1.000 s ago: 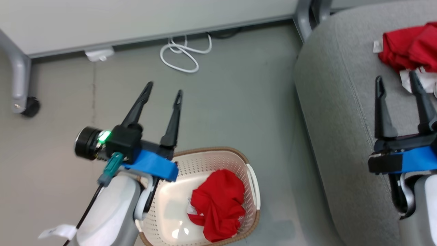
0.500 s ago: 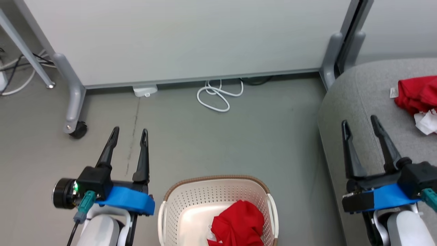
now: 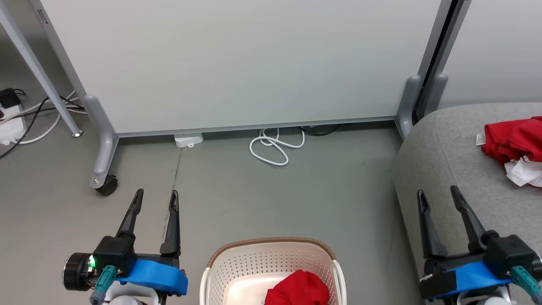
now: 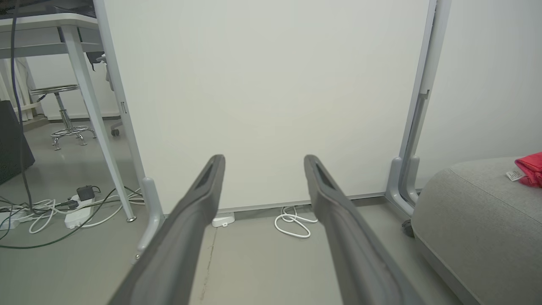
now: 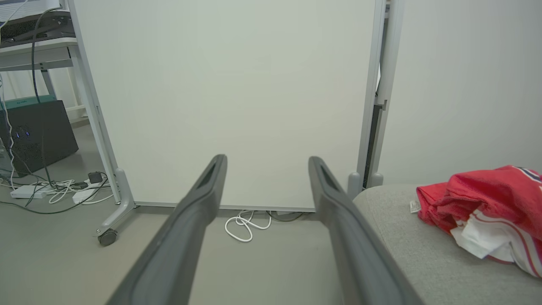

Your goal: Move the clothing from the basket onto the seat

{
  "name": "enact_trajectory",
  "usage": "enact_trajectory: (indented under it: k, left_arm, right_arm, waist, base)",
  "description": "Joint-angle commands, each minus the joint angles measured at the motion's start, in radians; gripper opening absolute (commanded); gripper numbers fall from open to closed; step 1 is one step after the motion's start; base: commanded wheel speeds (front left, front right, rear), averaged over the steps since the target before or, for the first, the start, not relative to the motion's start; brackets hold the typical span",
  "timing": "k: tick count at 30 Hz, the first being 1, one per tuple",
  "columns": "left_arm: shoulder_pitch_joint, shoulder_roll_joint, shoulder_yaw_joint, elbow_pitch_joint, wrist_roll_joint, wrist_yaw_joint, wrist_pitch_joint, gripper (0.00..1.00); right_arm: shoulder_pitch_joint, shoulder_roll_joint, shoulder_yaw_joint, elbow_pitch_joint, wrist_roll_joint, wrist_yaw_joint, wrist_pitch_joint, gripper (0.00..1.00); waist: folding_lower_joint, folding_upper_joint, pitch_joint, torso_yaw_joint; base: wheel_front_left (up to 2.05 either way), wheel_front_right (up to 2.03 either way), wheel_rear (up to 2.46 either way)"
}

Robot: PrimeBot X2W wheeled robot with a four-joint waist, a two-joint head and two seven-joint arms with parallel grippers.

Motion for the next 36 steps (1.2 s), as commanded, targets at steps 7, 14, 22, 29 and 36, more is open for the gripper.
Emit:
enact_trajectory:
  k: [7,14,22,29,36]
  left_arm:
    - [0.023,-0.016,0.024,-0.005,0.021,-0.014,-0.003,1.0]
    - [0.028,-0.027,0.043,-0.004,0.037,-0.024,-0.003,1.0]
    - [0.029,-0.037,0.057,0.001,0.05,-0.035,-0.003,1.0]
    - [0.011,-0.043,0.055,0.011,0.061,-0.046,-0.003,1.0]
    - [-0.077,-0.041,-0.011,0.067,0.087,-0.084,-0.003,1.0]
  right_arm:
    - [0.051,0.008,0.002,-0.003,-0.01,0.0,-0.003,1.0]
    - [0.054,0.009,0.008,0.005,0.004,0.0,-0.003,1.0]
    - [0.052,0.009,0.013,0.011,0.013,0.0,-0.003,1.0]
    - [0.046,0.009,0.015,0.011,0.016,0.0,-0.003,1.0]
    - [0.014,0.009,0.016,0.002,0.007,0.0,-0.003,1.0]
  waist:
    - [0.0001,-0.0001,-0.012,0.004]
    - [0.0001,-0.0001,-0.012,0.007]
    - [0.0001,-0.0001,-0.01,0.005]
    - [0.0001,-0.0001,-0.004,0.001]
    - [0.0001,-0.0001,0.032,-0.014]
  base:
    - [0.0,0.0,0.0]
    - [0.0,0.0,0.0]
    - [0.0,0.0,0.0]
    - [0.0,0.0,0.0]
    - [0.0,0.0,0.0]
